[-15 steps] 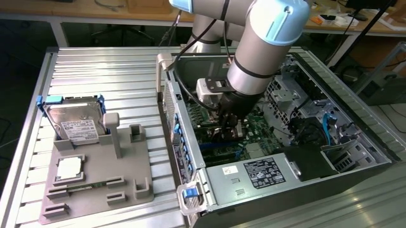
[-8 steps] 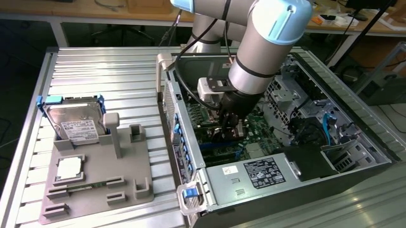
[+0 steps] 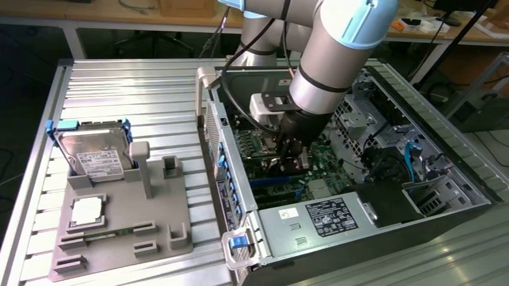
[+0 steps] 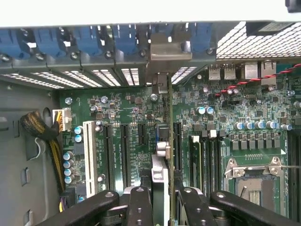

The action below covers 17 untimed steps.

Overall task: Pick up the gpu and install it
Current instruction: 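Insert the gpu into the slot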

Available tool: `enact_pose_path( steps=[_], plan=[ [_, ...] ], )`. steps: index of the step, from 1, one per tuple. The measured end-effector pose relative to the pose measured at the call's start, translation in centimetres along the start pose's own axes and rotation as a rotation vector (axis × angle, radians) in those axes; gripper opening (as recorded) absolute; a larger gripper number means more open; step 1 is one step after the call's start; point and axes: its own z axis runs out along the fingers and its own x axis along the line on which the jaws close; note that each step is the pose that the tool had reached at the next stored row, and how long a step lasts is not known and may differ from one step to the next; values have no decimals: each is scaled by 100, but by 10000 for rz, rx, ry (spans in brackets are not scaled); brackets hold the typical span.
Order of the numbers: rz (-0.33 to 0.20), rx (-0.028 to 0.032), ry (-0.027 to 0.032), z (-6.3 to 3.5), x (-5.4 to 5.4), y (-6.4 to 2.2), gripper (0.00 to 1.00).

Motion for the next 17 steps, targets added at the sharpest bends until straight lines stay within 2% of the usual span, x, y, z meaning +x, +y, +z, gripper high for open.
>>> enact_pose_path(
  steps=[3,6,9,12,17],
  plan=[
    [-209,36,9,0,1,-3,27],
    [-374,184,19,2,2,-13,27],
    [-375,188,33,3,2,-16,27],
    [-377,191,36,-2,0,-108,27],
    [-380,319,48,38,-3,-107,27]
  ],
)
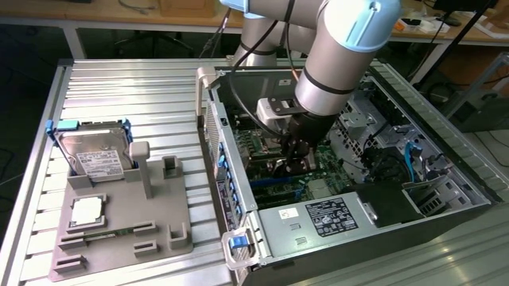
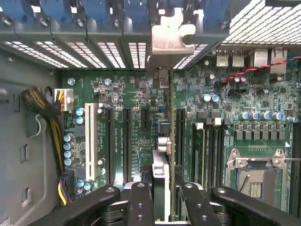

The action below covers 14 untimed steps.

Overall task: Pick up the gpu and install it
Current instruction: 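Insert the gpu into the slot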

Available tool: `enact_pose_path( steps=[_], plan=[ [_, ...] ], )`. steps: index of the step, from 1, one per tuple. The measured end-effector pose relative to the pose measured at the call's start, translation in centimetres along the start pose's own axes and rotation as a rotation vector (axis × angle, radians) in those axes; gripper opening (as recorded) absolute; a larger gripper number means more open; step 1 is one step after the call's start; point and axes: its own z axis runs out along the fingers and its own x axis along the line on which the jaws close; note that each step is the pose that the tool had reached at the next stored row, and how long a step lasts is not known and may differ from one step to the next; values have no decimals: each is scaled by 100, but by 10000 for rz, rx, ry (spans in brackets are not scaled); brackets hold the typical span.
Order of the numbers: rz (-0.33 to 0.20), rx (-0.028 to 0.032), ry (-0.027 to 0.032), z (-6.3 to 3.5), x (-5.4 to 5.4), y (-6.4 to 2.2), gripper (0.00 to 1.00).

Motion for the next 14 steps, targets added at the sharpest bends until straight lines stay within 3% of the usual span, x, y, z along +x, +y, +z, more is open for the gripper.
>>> enact_pose_path(
  steps=[7,14],
  plan=[
    [0,11,-1,27,-9,117,27],
    [-1,49,0,74,-7,120,27]
  ],
)
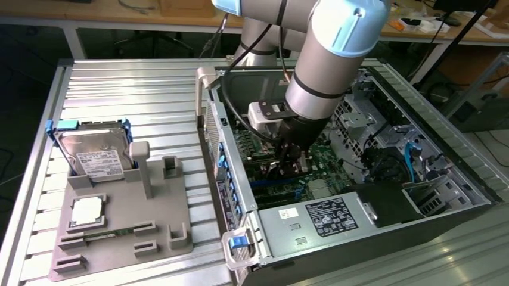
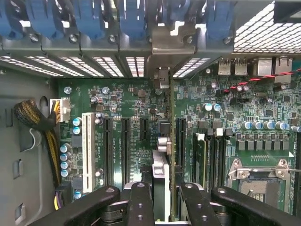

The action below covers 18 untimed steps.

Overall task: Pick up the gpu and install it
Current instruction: 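Insert the gpu into the slot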

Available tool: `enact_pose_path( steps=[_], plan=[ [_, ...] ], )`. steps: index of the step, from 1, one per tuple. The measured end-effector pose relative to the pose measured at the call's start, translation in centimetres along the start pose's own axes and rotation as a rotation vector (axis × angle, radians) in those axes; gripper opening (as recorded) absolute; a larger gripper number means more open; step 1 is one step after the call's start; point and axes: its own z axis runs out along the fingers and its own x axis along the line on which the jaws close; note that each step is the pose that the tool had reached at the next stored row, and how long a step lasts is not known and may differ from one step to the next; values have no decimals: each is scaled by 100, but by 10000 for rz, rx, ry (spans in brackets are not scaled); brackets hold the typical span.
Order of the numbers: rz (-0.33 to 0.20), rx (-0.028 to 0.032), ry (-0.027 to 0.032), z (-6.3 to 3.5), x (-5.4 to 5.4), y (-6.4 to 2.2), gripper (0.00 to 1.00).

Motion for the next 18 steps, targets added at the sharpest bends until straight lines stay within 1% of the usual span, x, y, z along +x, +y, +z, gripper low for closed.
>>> enact_pose_path(
  steps=[5,11,13,15,16,18],
  plan=[
    [0,4,0,11,0,38,27],
    [0,1,2,18,1,41,27],
    [19,2,3,40,1,51,27],
    [147,10,-10,36,2,53,27],
    [305,10,-4,31,3,54,27],
    [415,10,2,85,5,63,27]
  ],
)
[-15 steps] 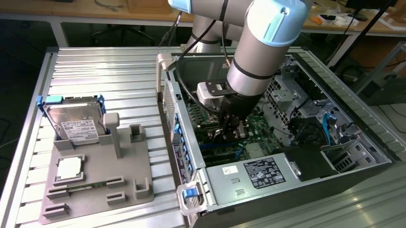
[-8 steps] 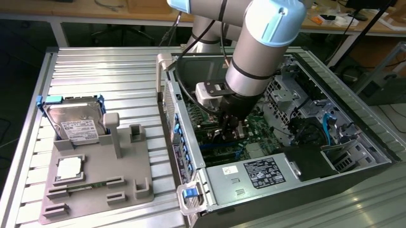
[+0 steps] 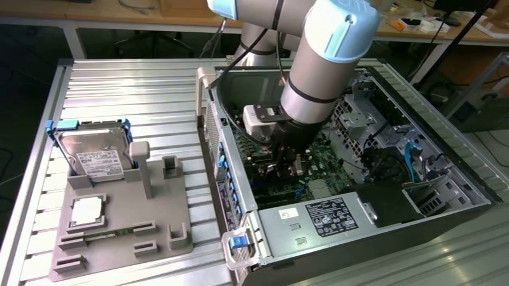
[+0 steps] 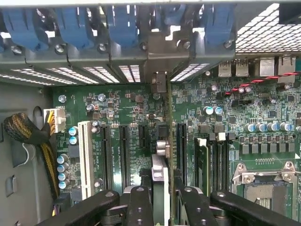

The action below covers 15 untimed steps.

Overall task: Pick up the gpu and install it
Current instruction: 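Insert the gpu into the slot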

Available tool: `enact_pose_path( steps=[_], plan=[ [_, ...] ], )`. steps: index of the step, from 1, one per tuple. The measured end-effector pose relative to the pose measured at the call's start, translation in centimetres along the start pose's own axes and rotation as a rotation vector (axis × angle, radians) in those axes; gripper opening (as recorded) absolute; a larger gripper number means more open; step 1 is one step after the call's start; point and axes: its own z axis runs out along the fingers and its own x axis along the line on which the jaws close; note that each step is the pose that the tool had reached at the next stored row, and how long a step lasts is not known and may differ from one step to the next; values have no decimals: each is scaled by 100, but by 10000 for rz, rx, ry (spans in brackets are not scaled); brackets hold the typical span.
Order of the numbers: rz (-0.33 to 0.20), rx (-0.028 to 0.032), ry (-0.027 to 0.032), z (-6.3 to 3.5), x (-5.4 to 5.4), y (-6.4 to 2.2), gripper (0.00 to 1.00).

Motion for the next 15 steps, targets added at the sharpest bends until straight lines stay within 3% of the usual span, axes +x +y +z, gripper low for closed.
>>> enact_pose_path(
  steps=[3,4,5,9,10,14,15],
  plan=[
    [118,1,0,100,2,5,27],
    [119,-1,5,25,0,6,46],
    [119,3,-4,-135,-4,8,58],
    [119,-11,-9,-336,-13,4,76],
    [122,-53,-4,-383,-14,0,76],
    [123,-62,-4,-392,-15,-1,75],
    [122,-63,-3,-392,-15,-1,69]
  ],
)
